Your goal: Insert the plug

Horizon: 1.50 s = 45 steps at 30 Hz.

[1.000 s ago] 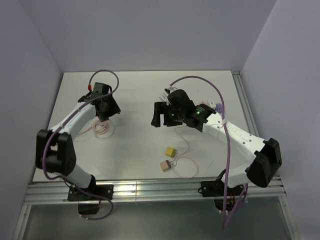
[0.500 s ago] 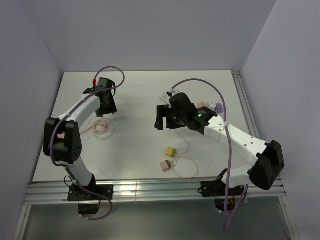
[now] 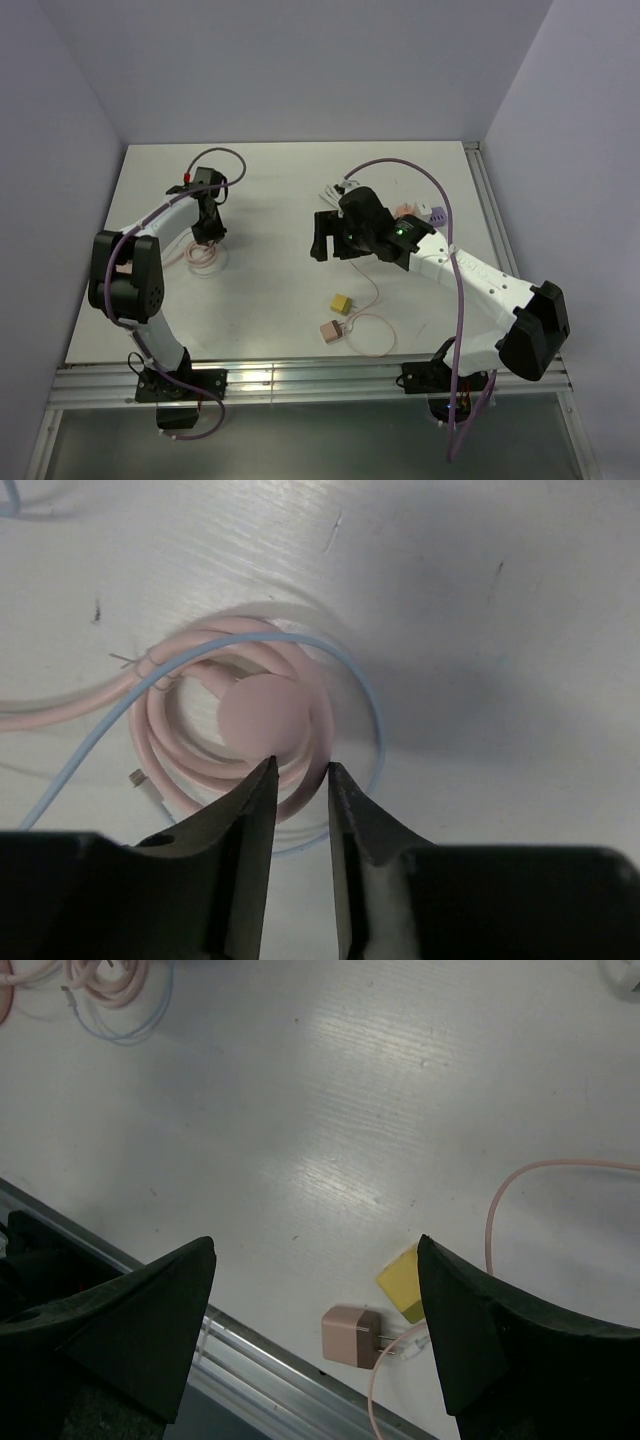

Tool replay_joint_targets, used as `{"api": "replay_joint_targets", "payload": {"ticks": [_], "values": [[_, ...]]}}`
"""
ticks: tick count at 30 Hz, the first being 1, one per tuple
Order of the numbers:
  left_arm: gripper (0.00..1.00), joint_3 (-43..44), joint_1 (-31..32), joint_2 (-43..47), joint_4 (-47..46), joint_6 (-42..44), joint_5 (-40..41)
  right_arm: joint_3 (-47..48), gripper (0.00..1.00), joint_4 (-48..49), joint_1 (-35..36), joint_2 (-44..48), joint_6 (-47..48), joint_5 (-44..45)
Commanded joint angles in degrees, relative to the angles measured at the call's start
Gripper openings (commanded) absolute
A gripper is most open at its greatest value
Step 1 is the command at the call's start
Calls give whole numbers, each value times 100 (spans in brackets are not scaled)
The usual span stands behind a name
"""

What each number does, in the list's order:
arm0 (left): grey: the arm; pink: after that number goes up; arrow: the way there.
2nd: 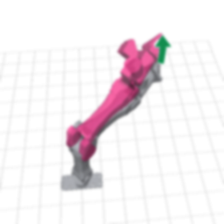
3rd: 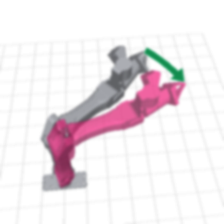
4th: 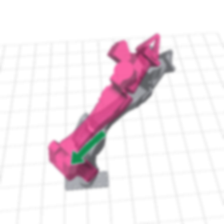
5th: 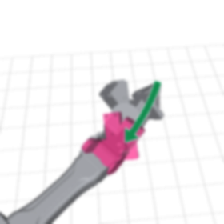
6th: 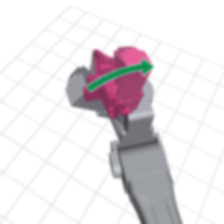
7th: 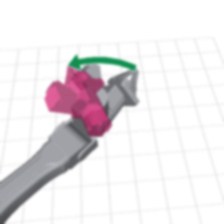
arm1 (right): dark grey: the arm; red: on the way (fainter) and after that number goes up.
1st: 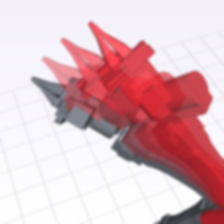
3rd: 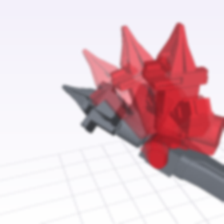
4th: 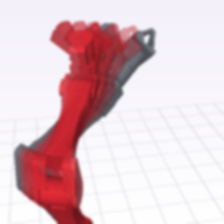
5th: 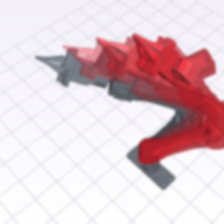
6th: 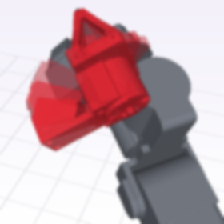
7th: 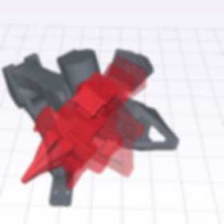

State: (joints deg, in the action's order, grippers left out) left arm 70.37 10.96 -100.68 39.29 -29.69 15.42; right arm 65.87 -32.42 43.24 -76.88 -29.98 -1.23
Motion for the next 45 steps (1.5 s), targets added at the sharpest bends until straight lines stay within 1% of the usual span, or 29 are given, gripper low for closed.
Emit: {"api": "replay_joint_targets", "payload": {"ticks": [1, 2, 3, 5, 9, 12, 14, 17, 19, 20, 24, 25, 28, 30, 31, 32, 34, 35, 37, 38, 39, 40, 41, 45], "values": [[26, 125, -15, -214, -316, 25, -355, -83, 88, 87, 0, 261, 1, 115], [22, 161, -6, -258, -343, 16, -434, -91, 88, 87, -9, 270, -8, 115], [13, 188, -6, -320, -360, 16, -582, -100, 88, 87, -9, 270, -17, 115], [0, 205, 29, -329, -439, -62, -724, -118, 88, 79, -9, 305, -35, 115], [0, 310, 405, -302, -528, -221, -1014, -144, 88, 35, 0, 340, -34, 290], [0, 442, 739, -443, -589, -405, -1488, -127, 88, 26, -9, 314, -61, 326], [0, 504, 924, -522, -676, -537, -1594, -127, 88, 26, -9, 305, -87, 326], [0, 810, 1372, -706, -659, -634, -1700, -144, 89, 17, -18, 253, -219, 343], [0, 891, 1505, -777, -738, -704, -1849, -179, 90, 26, -44, 270, -324, 361], [0, 952, 1558, -830, -817, -739, -2102, -223, 91, 43, -44, 305, -359, 396], [0, 1102, 1813, -979, -1089, -871, -2666, -434, 93, 157, -193, 673, -439, 676], [0, 1119, 1857, -988, -1229, -906, -2771, -530, 93, 158, -220, 744, -430, 764], [0, 1400, 1980, -1085, -1230, -889, -3018, -750, 94, 306, -272, 955, -202, 1028], [4, 1567, 2094, -1111, -1196, -872, -3036, -812, 95, 298, -273, 1034, -131, 1212], [9, 1594, 2120, -1103, -1152, -880, -3054, -821, 95, 220, -281, 1061, -149, 1396], [24, 1568, 2138, -1024, -1151, -889, -3045, -821, 96, 184, -281, 1096, -158, 1476], [39, 1419, 2130, -831, -1195, -907, -2922, -917, 96, 219, -273, 1228, -123, 1530], [51, 1253, 2138, -586, -1230, -898, -2852, -987, 97, 263, -290, 1289, -114, 1512], [66, 1120, 2130, -313, -1204, -846, -2659, -1171, 99, 464, -282, 1369, -44, 1364], [86, 1041, 2129, -50, -1169, -819, -2597, -1199, 100, 491, -281, 1360, 0, 1163], [93, 1023, 2121, 91, -1056, -758, -2527, -1208, 100, 483, -290, 1256, 70, 1056], [96, 1005, 2112, 215, -985, -749, -2352, -1155, 100, 370, -290, 1176, 88, 1003], [99, 944, 2094, 494, -871, -740, -2246, -1094, 100, 308, -282, 993, 158, 733], [99, 593, 1963, 1374, -747, -810, -1728, -804, 99, -70, -273, 561, 229, 203]]}}
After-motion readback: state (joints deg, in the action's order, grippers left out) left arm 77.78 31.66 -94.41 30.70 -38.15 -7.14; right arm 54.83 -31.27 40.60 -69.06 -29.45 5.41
